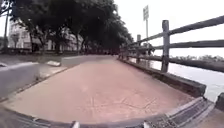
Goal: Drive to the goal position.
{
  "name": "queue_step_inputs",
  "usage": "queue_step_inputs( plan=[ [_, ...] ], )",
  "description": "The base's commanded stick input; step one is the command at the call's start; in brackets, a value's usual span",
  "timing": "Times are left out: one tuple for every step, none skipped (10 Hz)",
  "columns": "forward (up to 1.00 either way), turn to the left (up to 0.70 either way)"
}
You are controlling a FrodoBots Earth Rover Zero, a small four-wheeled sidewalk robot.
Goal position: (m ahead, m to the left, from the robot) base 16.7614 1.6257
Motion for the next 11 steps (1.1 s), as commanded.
queue_step_inputs(
  plan=[
    [0.7, 0.0],
    [0.7, 0.0],
    [0.7, 0.0],
    [0.7, 0.0],
    [0.7, 0.01],
    [0.7, 0.01],
    [0.7, -0.16],
    [0.7, -0.35],
    [0.7, -0.35],
    [0.7, -0.35],
    [0.7, -0.08]
  ],
)
